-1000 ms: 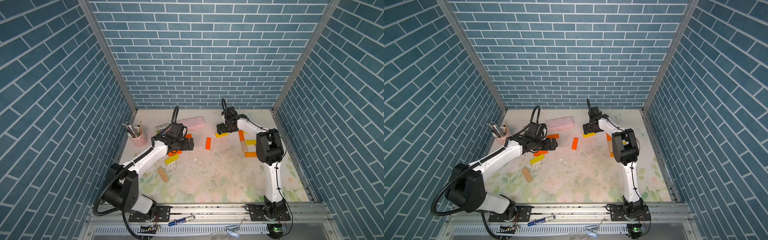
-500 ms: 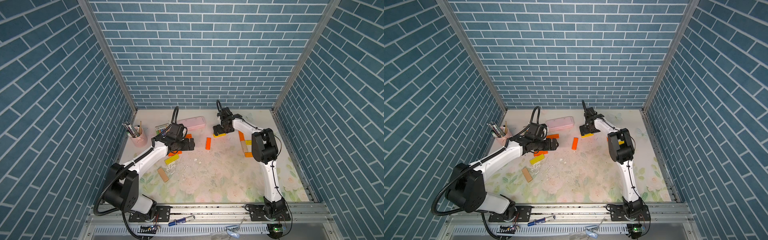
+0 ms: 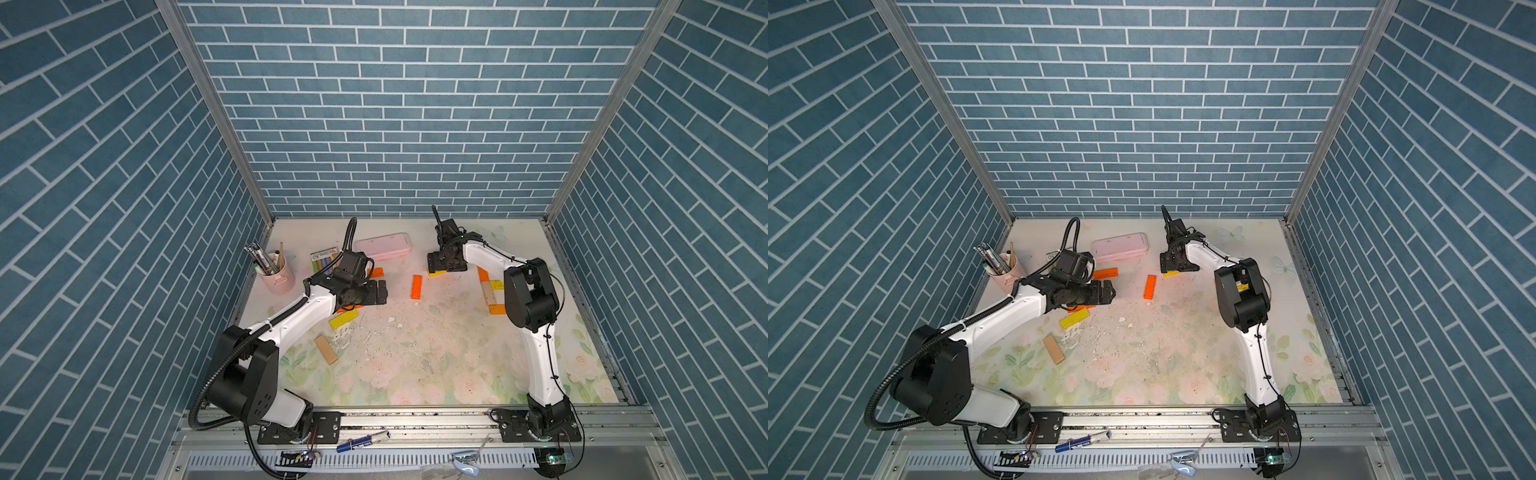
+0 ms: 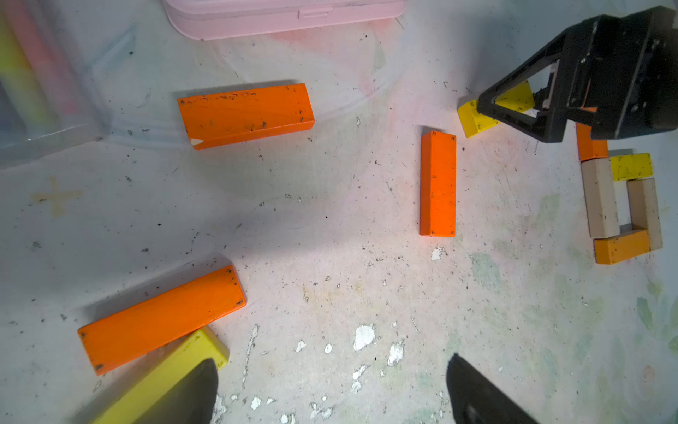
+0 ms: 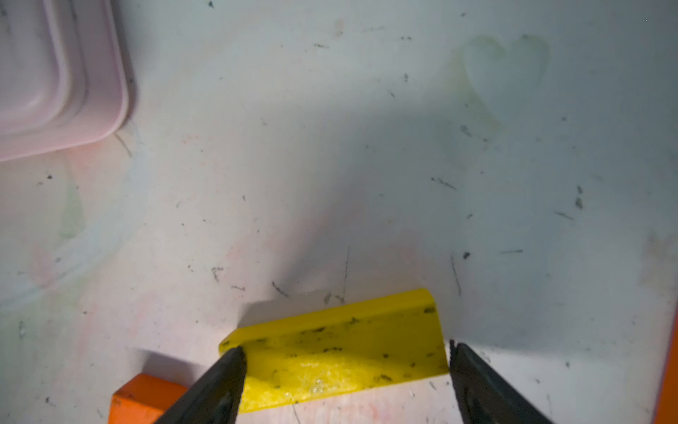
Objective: Assemble the number 6 with building blocks
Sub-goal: Adjust the building block at the center of the board.
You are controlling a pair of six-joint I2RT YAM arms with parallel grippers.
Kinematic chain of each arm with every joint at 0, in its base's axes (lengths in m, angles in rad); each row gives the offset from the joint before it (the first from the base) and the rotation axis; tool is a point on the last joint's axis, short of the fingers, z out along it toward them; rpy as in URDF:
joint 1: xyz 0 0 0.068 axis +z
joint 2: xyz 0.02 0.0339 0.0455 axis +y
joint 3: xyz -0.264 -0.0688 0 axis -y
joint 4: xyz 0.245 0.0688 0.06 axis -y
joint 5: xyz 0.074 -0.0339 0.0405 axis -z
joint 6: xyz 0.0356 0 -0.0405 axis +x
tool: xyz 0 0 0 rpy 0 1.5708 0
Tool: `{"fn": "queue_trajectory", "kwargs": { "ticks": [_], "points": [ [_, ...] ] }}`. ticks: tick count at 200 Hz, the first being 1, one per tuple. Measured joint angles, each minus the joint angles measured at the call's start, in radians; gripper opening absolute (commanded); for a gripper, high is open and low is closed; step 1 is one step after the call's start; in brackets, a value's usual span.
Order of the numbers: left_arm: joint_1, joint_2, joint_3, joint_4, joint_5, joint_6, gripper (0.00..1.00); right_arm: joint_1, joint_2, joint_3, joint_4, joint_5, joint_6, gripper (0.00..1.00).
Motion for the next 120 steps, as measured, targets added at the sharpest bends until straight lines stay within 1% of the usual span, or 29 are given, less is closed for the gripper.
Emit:
{"fn": "queue_trajectory", "kwargs": {
  "ticks": [18, 41, 63, 90, 120],
  "points": [
    [0.000, -0.010, -0.010, 0.005, 0.000, -0.008, 0.97, 0.006, -0.009, -0.013, 0.001, 0.015, 0.017, 0.87],
    [0.000, -0.032, -0.020, 0.006, -0.003, -0.011, 0.97, 0.008, -0.010, -0.013, 0.001, 0.024, 0.007, 0.94],
    [0.000, -0.040, -0.020, 0.012, -0.003, -0.013, 0.98, 0.008, -0.019, -0.014, -0.009, 0.026, -0.056, 0.98],
    [0.000, -0.039, -0.021, 0.024, -0.003, -0.014, 0.97, 0.008, -0.062, -0.042, -0.009, 0.026, -0.140, 0.98],
    [0.000, -0.026, -0.021, 0.035, 0.001, -0.018, 0.98, 0.008, -0.093, -0.063, -0.002, 0.007, -0.196, 0.98]
  ]
}}
